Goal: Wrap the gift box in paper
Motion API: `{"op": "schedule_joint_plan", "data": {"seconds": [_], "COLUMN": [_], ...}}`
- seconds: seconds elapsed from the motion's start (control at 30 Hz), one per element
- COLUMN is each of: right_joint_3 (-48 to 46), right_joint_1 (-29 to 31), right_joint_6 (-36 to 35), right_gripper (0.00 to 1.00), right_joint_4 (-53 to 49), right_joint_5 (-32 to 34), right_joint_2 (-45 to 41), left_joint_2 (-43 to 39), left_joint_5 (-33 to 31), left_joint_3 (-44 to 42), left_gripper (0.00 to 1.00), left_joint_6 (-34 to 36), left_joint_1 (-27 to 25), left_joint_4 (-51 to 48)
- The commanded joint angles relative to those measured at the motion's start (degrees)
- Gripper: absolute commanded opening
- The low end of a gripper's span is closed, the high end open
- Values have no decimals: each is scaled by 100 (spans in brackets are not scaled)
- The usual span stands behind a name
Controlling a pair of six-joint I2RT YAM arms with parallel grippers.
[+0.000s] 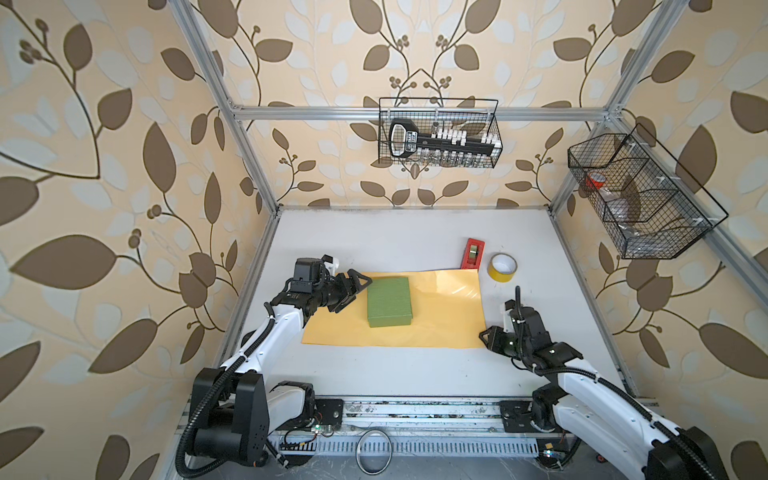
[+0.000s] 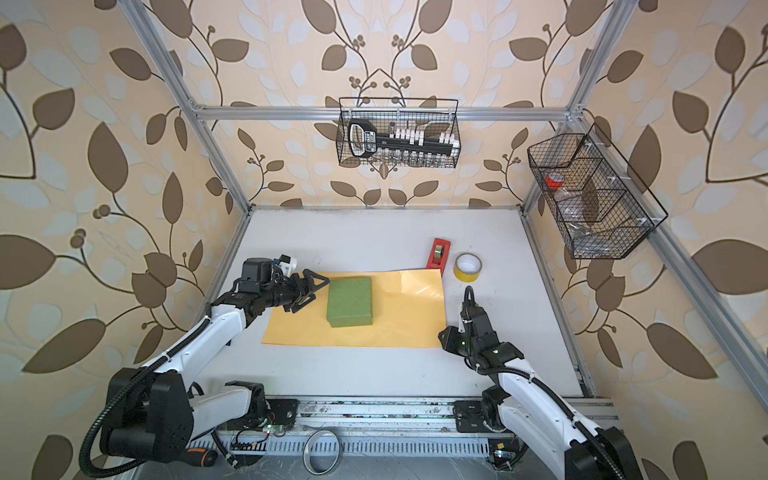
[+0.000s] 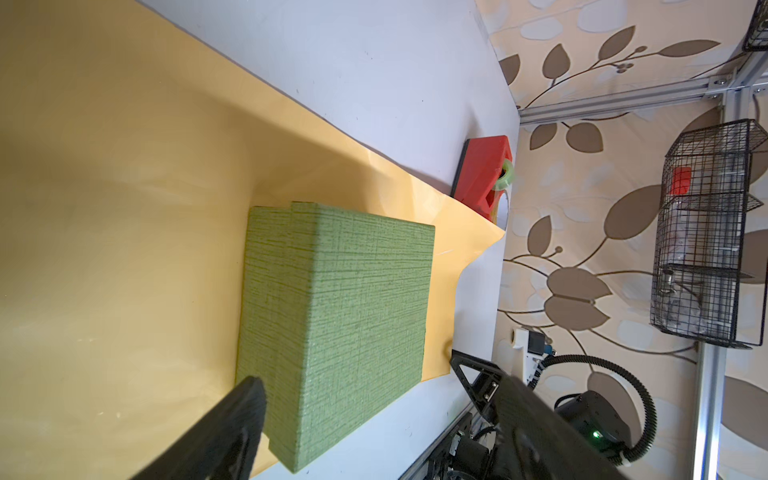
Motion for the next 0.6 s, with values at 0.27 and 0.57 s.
{"op": "schedule_joint_plan", "data": {"seconds": [0.27, 0.57], "right_joint_3": [1680, 2602], "right_joint_1": [-577, -609], "right_joint_6": [-1132, -1401], "right_gripper": [63, 63], "right_joint_4": [938, 1376], "right_joint_5": [-379, -432], "right_joint_2": [2607, 4295], "left_joint_2": [-125, -222], "left_joint_5": [215, 149], "left_joint_3": [101, 24], "left_gripper": [89, 90], "left_joint_6": [86, 138], "left_joint_1": [-65, -67], "left_joint_4": [104, -18]}}
